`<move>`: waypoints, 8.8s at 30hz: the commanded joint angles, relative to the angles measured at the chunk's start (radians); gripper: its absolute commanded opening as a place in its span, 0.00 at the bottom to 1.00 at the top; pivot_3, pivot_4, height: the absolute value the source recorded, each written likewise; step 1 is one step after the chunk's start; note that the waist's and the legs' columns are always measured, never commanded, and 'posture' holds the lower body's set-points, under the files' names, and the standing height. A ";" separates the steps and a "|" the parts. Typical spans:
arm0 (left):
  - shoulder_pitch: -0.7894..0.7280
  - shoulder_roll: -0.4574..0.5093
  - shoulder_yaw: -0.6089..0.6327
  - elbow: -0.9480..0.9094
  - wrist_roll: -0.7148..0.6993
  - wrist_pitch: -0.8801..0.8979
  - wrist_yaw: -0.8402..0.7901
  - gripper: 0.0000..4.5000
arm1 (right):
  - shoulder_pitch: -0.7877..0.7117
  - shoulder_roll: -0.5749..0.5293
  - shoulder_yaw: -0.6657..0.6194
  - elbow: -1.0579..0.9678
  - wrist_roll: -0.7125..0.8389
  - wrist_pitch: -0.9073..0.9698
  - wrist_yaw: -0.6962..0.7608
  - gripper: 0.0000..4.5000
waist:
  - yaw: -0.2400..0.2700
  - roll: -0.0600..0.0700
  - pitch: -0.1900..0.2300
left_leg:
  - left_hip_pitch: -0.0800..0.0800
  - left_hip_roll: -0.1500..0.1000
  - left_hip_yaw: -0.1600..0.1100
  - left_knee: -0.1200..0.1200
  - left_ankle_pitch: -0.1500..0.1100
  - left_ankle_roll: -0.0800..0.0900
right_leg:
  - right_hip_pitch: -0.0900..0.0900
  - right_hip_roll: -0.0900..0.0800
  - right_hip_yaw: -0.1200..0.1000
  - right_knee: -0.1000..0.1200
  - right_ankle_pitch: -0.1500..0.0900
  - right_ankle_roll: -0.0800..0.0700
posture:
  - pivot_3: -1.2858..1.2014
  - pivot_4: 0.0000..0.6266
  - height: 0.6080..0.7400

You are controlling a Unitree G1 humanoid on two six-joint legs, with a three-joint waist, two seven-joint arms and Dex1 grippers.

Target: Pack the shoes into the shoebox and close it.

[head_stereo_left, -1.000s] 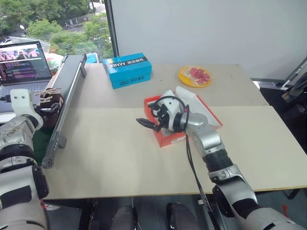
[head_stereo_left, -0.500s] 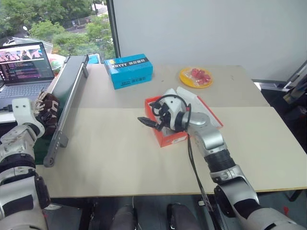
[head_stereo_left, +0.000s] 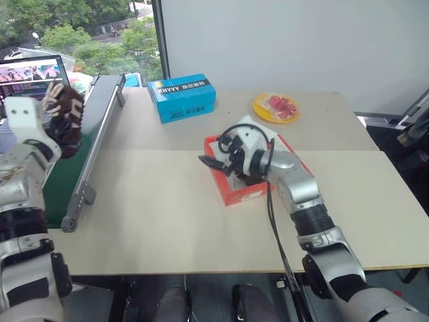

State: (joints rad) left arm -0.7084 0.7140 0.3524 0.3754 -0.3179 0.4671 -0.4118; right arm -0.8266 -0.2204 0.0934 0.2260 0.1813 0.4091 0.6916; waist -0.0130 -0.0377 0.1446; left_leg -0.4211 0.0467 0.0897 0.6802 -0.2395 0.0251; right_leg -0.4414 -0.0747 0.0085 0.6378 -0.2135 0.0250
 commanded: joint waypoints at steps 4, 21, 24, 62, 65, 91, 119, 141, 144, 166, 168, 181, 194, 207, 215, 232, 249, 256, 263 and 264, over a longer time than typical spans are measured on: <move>-0.112 -0.153 -0.094 -0.170 -0.043 0.064 0.015 0.11 | -0.065 0.051 -0.172 -0.045 0.158 0.069 -0.089 1.00 | 0.000 0.000 0.000 | 0.000 0.000 0.000 0.000 0.000 0.000 | 0.000 0.000 0.000 0.000 0.000 0.000 | 0.52 0.24 1.00; -0.143 -0.569 -0.247 -0.350 -0.096 0.152 0.124 0.11 | -0.093 0.178 -0.517 -0.077 0.632 0.429 -0.437 1.00 | -0.002 0.000 0.000 | 0.000 -0.001 -0.004 0.000 0.000 0.001 | 0.000 0.000 0.002 -0.001 0.000 0.000 | 0.52 0.24 1.00; -0.140 -0.601 -0.246 -0.393 -0.109 0.184 0.152 0.11 | -0.085 0.162 -0.523 -0.059 0.639 0.429 -0.445 1.00 | -0.002 0.000 0.000 | -0.001 -0.001 -0.004 0.000 0.000 0.001 | 0.000 0.000 0.001 -0.002 0.000 0.001 | 0.52 0.24 1.00; -0.045 -0.665 -0.282 -0.494 -0.193 0.383 0.158 0.11 | -0.123 0.147 -0.494 0.020 0.655 0.378 -0.416 0.06 | -0.003 0.001 0.001 | -0.001 -0.001 -0.005 0.000 0.000 0.001 | 0.001 0.001 0.002 -0.008 0.000 0.001 | 0.52 0.24 1.00; -0.026 -0.655 -0.254 -0.533 -0.268 0.418 0.110 0.27 | -0.138 0.127 -0.491 0.042 0.643 0.375 -0.418 0.06 | -0.005 0.001 0.001 | -0.001 -0.001 -0.005 0.000 0.000 0.001 | 0.001 0.001 0.002 -0.007 0.000 0.001 | 0.52 0.24 1.00; 0.133 -0.221 -0.167 -0.543 -0.081 0.293 0.065 1.00 | -0.311 -0.130 -0.065 0.630 0.107 0.050 0.008 0.06 | -0.019 0.003 0.002 | 0.000 -0.001 -0.005 -0.002 0.000 0.001 | 0.001 0.000 0.003 -0.008 0.000 0.001 | 0.52 0.24 1.00; 0.281 -0.295 -0.153 -0.698 -0.094 0.331 0.137 1.00 | -0.484 -0.122 -0.200 0.553 0.188 0.398 0.185 0.06 | -0.002 0.003 0.002 | 0.001 -0.001 -0.005 -0.002 0.000 0.001 | 0.001 0.000 0.003 -0.007 0.001 0.001 | 0.52 0.24 1.00; 0.276 -0.306 -0.146 -0.697 -0.093 0.339 0.141 1.00 | -0.429 -0.122 -0.195 0.931 0.055 0.065 0.174 0.06 | -0.003 0.003 0.002 | 0.000 -0.001 -0.002 -0.002 0.000 0.000 | 0.001 0.000 0.003 -0.008 0.001 0.001 | 0.52 0.24 1.00; 0.280 -0.305 -0.146 -0.698 -0.091 0.338 0.140 1.00 | -0.412 -0.112 -0.191 0.958 0.039 0.046 0.175 0.06 | -0.003 0.003 0.002 | 0.000 -0.001 -0.002 -0.002 0.000 0.000 | 0.001 0.000 0.003 -0.008 0.001 0.001 | 0.52 0.24 1.00; 0.296 -0.323 -0.176 -0.716 -0.077 0.336 0.157 1.00 | -0.301 0.053 0.209 1.044 -0.445 -0.350 -0.048 0.06 | -0.018 0.002 -0.002 | 0.023 -0.001 -0.006 -0.004 0.000 0.000 | 0.020 0.000 0.004 -0.010 0.001 0.001 | 0.52 0.24 1.00; 0.301 -0.321 -0.180 -0.721 -0.076 0.336 0.157 1.00 | -0.301 0.063 0.243 1.048 -0.482 -0.358 -0.055 0.06 | -0.020 0.002 -0.004 | 0.023 0.000 -0.006 -0.005 0.000 0.000 | 0.020 0.000 0.004 -0.009 0.001 0.001 | 0.52 0.24 1.00; 0.306 -0.319 -0.192 -0.722 -0.073 0.335 0.153 1.00 | -0.307 0.078 0.254 1.074 -0.513 -0.331 -0.075 0.06 | -0.026 0.002 -0.008 | 0.026 0.001 -0.006 -0.008 0.000 0.000 | 0.021 -0.002 0.005 -0.009 0.000 -0.001 | 0.52 0.24 1.00; 0.304 -0.317 -0.207 -0.722 -0.070 0.334 0.150 1.00 | -0.340 0.063 0.117 1.076 -0.430 -0.313 -0.206 0.48 | -0.002 0.003 -0.008 | 0.024 0.000 -0.006 -0.009 0.000 0.000 | 0.020 -0.003 0.005 -0.010 0.000 -0.001 | 0.52 0.24 1.00; 0.285 -0.278 -0.243 -0.705 -0.076 0.342 0.088 1.00 | -0.366 -0.047 -0.099 0.628 -0.162 0.012 0.019 0.99 | -0.005 0.007 0.000 | 0.013 0.000 -0.007 -0.009 0.000 0.000 | 0.011 -0.002 0.004 -0.011 0.000 -0.001 | 0.52 0.24 1.00; 0.227 -0.174 -0.359 -0.642 -0.065 0.300 -0.112 1.00 | -0.100 -0.223 -0.164 0.016 -0.040 0.452 0.037 0.93 | 0.004 0.007 0.000 | 0.005 -0.001 -0.006 -0.008 0.000 0.001 | 0.003 -0.002 0.004 -0.011 0.000 -0.001 | 0.52 0.24 1.00; 0.046 -0.200 -0.477 -0.452 -0.005 0.195 -0.289 1.00 | 0.287 -0.226 -0.282 -0.238 -0.107 0.504 -0.356 0.00 | -0.006 0.007 0.000 | 0.004 -0.002 -0.003 -0.003 0.000 0.001 | 0.003 0.001 0.006 -0.010 -0.001 0.001 | 0.52 0.24 1.00; 0.071 -0.155 -0.426 -0.581 -0.011 0.289 -0.267 1.00 | -0.023 -0.122 -0.270 0.703 -0.101 -0.142 -0.418 0.00 | -0.009 0.007 0.001 | 0.003 -0.002 -0.003 -0.003 0.000 0.001 | 0.003 0.001 0.006 -0.010 0.000 0.002 | 0.52 0.24 1.00; 0.094 -0.149 -0.409 -0.621 -0.017 0.324 -0.253 1.00 | -0.030 -0.136 -0.360 0.647 -0.052 -0.326 -0.511 0.00 | -0.007 0.007 0.001 | 0.003 -0.002 -0.003 -0.003 0.000 0.001 | 0.003 0.001 0.007 -0.009 0.000 0.002 | 0.52 0.24 1.00; 0.095 -0.153 -0.420 -0.619 -0.010 0.325 -0.256 1.00 | 0.020 -0.126 -0.363 0.371 -0.005 -0.293 -0.481 0.00 | -0.008 0.007 0.002 | 0.003 -0.002 -0.005 -0.003 0.000 0.001 | 0.003 0.001 0.007 -0.009 0.000 0.002 | 0.52 0.24 1.00; 0.094 -0.154 -0.422 -0.616 -0.009 0.324 -0.256 1.00 | 0.028 -0.123 -0.358 0.332 0.010 -0.280 -0.463 0.00 | -0.009 0.007 0.002 | 0.003 -0.002 -0.005 -0.003 0.000 0.001 | 0.002 0.001 0.007 -0.009 0.000 0.002 | 0.52 0.24 1.00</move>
State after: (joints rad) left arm -0.6086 0.5570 -0.0825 -0.2066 -0.3209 0.7970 -0.6709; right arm -0.7994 -0.3435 -0.2523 0.6760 0.1465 0.1187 0.1954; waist -0.0218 -0.0302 0.1462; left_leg -0.4177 0.0453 0.0847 0.6772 -0.2394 0.0261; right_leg -0.4389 -0.0735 0.0155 0.6290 -0.2136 0.0272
